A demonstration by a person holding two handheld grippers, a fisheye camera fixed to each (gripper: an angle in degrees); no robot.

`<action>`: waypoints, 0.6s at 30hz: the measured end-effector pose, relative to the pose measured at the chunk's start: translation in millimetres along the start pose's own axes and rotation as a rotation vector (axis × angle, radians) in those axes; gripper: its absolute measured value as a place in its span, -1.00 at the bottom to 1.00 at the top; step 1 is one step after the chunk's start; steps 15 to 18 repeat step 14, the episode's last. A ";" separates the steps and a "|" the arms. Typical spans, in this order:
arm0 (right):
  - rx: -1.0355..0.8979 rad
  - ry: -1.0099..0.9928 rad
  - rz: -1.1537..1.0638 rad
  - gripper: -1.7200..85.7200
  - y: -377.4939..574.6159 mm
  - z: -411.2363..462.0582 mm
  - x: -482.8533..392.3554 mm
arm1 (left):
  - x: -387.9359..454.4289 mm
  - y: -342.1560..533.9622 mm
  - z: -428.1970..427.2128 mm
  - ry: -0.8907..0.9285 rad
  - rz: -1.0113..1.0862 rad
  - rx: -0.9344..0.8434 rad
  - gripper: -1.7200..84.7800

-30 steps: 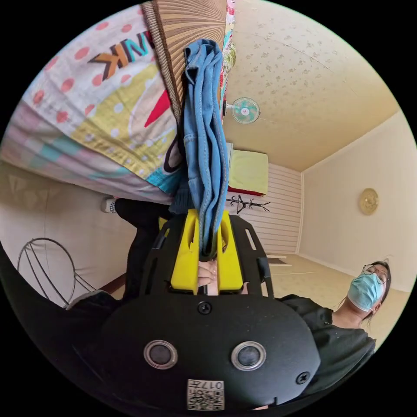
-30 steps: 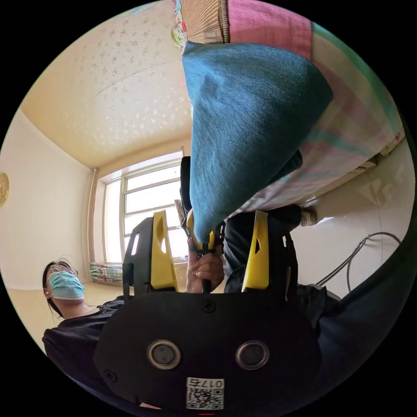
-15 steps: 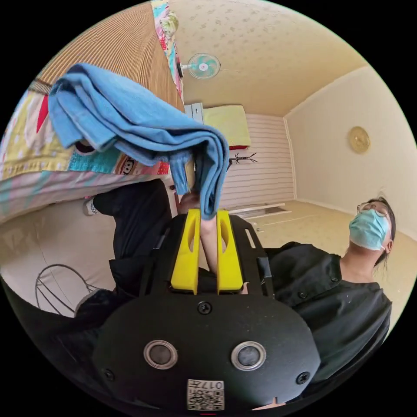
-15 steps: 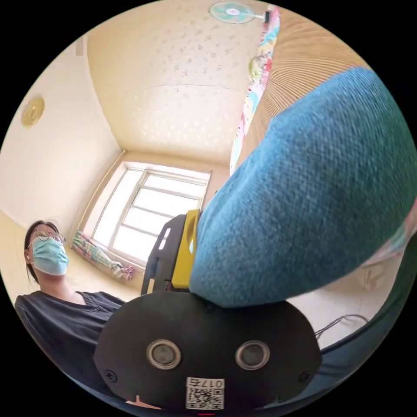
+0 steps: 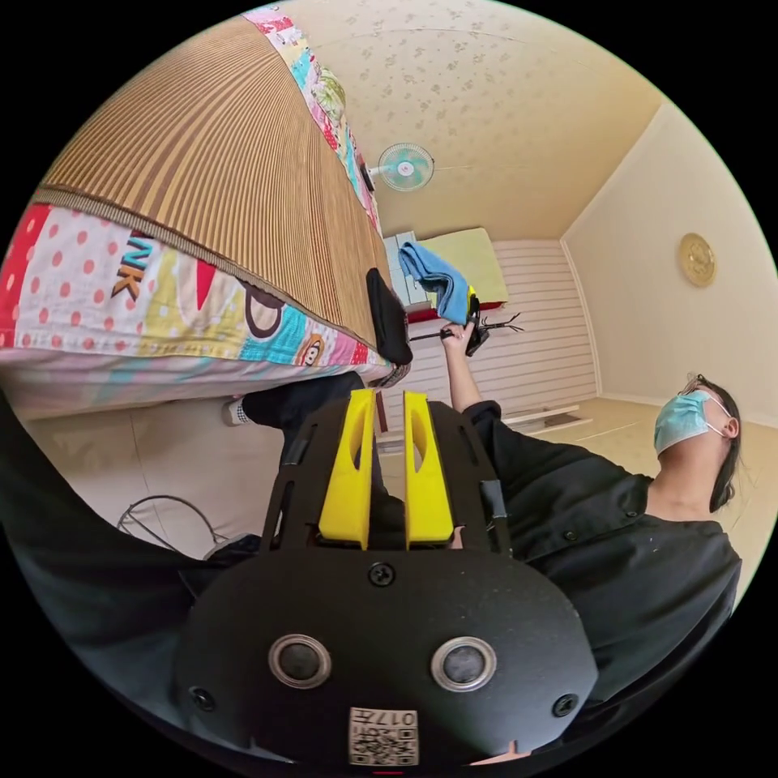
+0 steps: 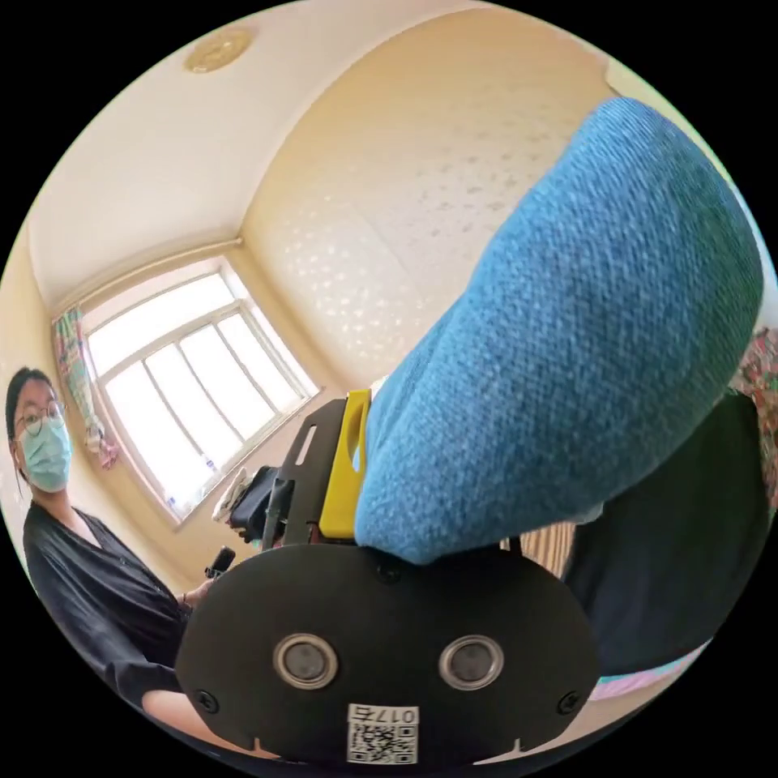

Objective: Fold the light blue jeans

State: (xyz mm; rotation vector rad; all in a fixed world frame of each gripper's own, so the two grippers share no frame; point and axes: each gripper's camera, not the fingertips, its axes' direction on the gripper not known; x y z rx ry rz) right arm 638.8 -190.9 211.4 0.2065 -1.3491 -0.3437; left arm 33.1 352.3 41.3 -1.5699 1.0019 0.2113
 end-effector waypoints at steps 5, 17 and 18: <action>0.153 0.262 0.609 -0.82 108.9 -72.1 163.7 | -18.6 7.2 8.8 0.011 -0.111 0.027 -0.80; 0.402 0.309 0.732 -0.84 302.2 -125.1 133.3 | 14.4 22.2 -11.9 -0.243 -0.078 0.154 -0.76; 0.402 0.309 0.732 -0.84 302.2 -125.1 133.3 | 14.4 22.2 -11.9 -0.243 -0.078 0.154 -0.76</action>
